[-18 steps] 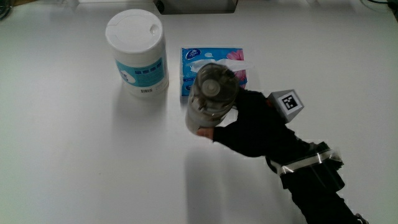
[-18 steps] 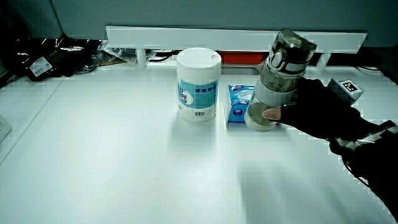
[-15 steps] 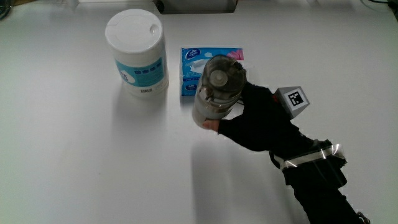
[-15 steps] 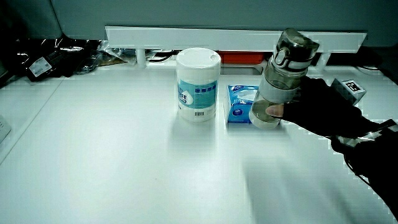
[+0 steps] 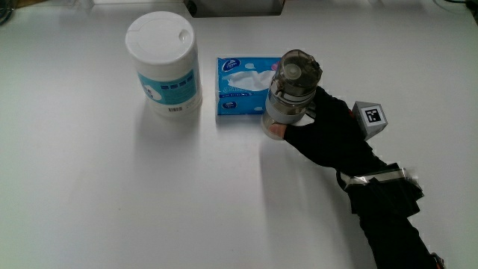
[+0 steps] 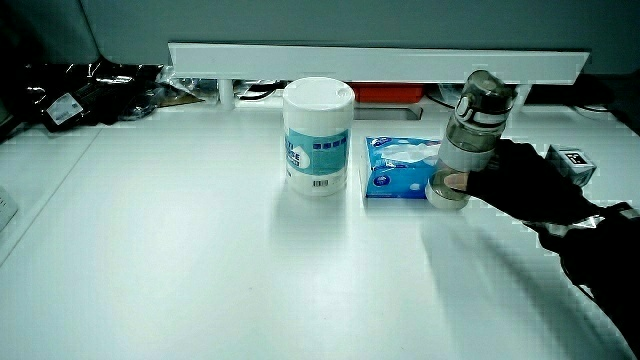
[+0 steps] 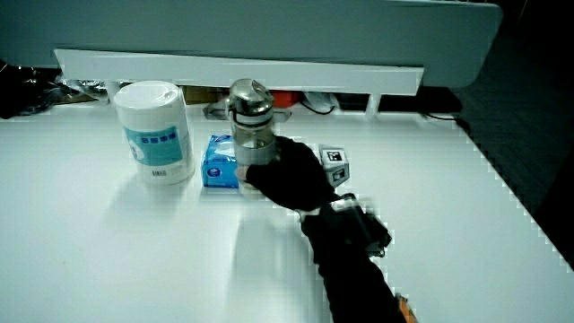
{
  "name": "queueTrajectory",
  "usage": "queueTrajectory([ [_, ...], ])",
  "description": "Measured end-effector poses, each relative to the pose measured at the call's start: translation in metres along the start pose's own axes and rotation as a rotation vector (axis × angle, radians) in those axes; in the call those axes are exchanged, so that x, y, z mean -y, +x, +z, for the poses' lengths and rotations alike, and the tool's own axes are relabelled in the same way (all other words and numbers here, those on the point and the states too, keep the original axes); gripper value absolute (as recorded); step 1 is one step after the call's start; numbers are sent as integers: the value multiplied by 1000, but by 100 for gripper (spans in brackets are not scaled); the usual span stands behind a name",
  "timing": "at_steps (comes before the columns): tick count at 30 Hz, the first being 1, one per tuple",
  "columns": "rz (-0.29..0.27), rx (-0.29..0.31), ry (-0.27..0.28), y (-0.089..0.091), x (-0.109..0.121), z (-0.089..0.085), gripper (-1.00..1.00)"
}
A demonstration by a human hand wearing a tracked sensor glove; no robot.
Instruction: Place bottle
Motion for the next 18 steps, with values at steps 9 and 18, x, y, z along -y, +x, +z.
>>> queueTrajectory([
  [9,-93,-4,30,32,5,2,0],
  [18,-105,-42,34,41,9,-1,0],
])
